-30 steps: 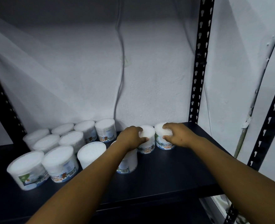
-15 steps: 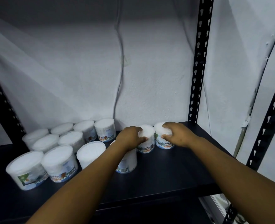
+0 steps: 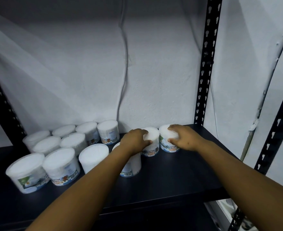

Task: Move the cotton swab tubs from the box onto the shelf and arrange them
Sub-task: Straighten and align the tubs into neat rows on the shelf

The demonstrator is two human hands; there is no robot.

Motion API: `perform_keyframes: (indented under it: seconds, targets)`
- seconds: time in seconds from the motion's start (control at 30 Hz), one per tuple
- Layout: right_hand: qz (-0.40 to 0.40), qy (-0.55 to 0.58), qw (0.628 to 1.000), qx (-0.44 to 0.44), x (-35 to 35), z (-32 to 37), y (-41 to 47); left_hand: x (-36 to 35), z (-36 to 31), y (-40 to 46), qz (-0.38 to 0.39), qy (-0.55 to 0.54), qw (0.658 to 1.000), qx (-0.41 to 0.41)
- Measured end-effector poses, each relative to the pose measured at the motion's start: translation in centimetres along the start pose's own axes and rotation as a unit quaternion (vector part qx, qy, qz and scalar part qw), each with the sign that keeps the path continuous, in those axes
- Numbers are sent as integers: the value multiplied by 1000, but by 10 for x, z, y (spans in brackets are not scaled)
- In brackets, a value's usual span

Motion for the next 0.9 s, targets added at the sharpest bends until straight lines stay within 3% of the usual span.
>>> perform_keyframes:
  seconds: [0.47,0.9]
  targets:
    - [-12,14,1000,2,-4,14,-12,1,4,-11,-12,-8,1000,-5]
    - [2,50,999,22,-35,96,-43,21,61,-86,-27,0,1000,3]
Point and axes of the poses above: each hand's wrist, its own y-axis towards the middle knuckle, its own x-axis out of the back of the hand, z = x × y, the point moved 2 cm from there along y, towards the middle knuckle, and after that the axes turned 6 degrees about y, right-handed, at the moved point
